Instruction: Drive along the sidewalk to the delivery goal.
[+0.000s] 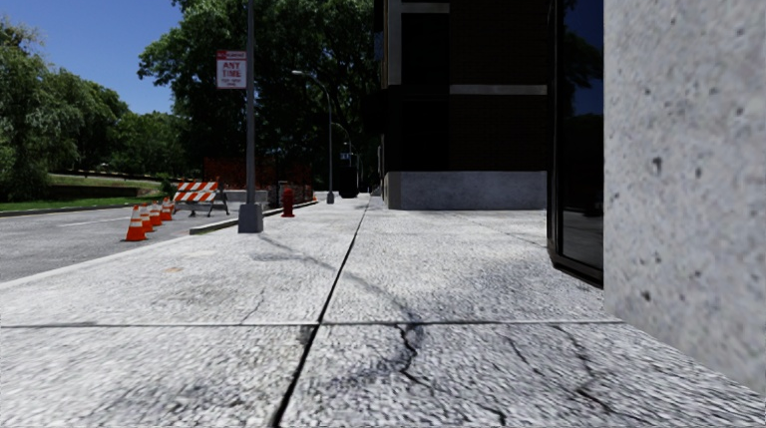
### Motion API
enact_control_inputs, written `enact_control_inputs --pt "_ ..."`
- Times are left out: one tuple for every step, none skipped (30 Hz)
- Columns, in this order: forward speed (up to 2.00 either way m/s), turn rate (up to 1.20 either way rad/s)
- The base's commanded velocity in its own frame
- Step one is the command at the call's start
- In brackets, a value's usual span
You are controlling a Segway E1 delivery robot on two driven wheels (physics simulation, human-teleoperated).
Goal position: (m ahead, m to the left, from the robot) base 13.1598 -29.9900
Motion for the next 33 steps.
enact_control_inputs --pt "2.0 -0.18" --pt "2.0 -0.18" --pt "2.0 -0.17" --pt "2.0 -0.17" --pt "2.0 -0.17" --pt "2.0 -0.17" --pt "2.0 -0.17" --pt "2.0 -0.17" --pt "2.0 -0.17" --pt "2.0 -0.17" --pt "2.0 -0.18" --pt "2.0 -0.23" --pt "2.0 -0.23" --pt "2.0 -0.26" --pt "2.0 -0.28" --pt "2.0 -0.28" --pt "2.0 -0.28" --pt "2.0 -0.28" --pt "2.0 -0.28" --pt "2.0 -0.29" --pt "2.0 -0.29" --pt "2.0 -0.35" --pt "2.0 -0.39" --pt "2.0 -0.39" --pt "2.0 -0.4" --pt "1.97 -0.41" --pt "1.85 -0.41" --pt "1.85 -0.41" --pt "1.8 -0.41" --pt "1.78 -0.41" --pt "1.78 -0.41" --pt "1.77 -0.41" --pt "1.77 -0.41"
